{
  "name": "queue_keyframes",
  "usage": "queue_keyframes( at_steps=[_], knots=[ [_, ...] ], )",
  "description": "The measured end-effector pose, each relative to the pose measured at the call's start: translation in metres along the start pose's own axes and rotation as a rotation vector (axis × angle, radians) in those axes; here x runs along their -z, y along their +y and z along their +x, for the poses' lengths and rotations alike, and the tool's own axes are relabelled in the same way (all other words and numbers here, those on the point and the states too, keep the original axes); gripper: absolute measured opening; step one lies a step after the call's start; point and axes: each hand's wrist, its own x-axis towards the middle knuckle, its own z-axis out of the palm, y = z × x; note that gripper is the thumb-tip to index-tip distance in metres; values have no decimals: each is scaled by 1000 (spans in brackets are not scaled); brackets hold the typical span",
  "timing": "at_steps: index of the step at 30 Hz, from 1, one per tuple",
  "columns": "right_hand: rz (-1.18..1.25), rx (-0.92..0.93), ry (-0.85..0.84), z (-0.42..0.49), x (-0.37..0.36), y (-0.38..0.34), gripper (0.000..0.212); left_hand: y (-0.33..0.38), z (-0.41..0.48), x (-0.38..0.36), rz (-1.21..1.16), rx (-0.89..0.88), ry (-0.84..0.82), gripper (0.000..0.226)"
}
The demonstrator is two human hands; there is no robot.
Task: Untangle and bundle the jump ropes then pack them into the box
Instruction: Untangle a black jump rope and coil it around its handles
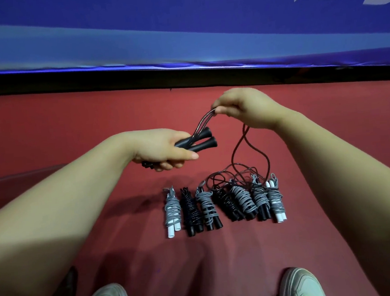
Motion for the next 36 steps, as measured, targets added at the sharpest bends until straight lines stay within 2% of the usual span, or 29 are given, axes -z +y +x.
queue_keyframes(
  at_steps=[4,7,11,14,16,18,22,24,26,29,33,36],
  knots=[
    [261,-170,-18,-8,-18,0,17,10,-6,4,-61,-94,30,14],
    [460,-265,-48,-9,-39,-13,24,18,-7,6,-129,-149,43,7],
    [610,-353,24,-8,-40,-23,32,18,-2,17,-148,-137,285,8],
    [680,-449,-30,-5,-39,-29,31,6,6,24,-206,-71,469,13],
    [589,-489,-66,-4,-41,-34,28,0,12,24,-209,-30,543,15],
    [304,-478,-125,-2,-42,-41,25,-5,17,22,-142,16,586,17],
    [-338,-397,-126,-2,-40,-70,21,-11,27,21,242,138,655,21],
    [-528,-304,-89,-1,-31,-83,21,-11,28,18,426,176,604,22],
    [-644,-162,-70,3,-17,-87,21,-13,29,12,586,176,481,22],
    [-724,68,-75,10,3,-87,27,-17,24,6,682,114,271,20],
    [-554,228,-28,18,8,-74,35,-10,17,-5,721,-68,71,24],
    [-383,249,53,19,-1,-52,40,2,12,-10,611,-165,44,24]
  ],
)
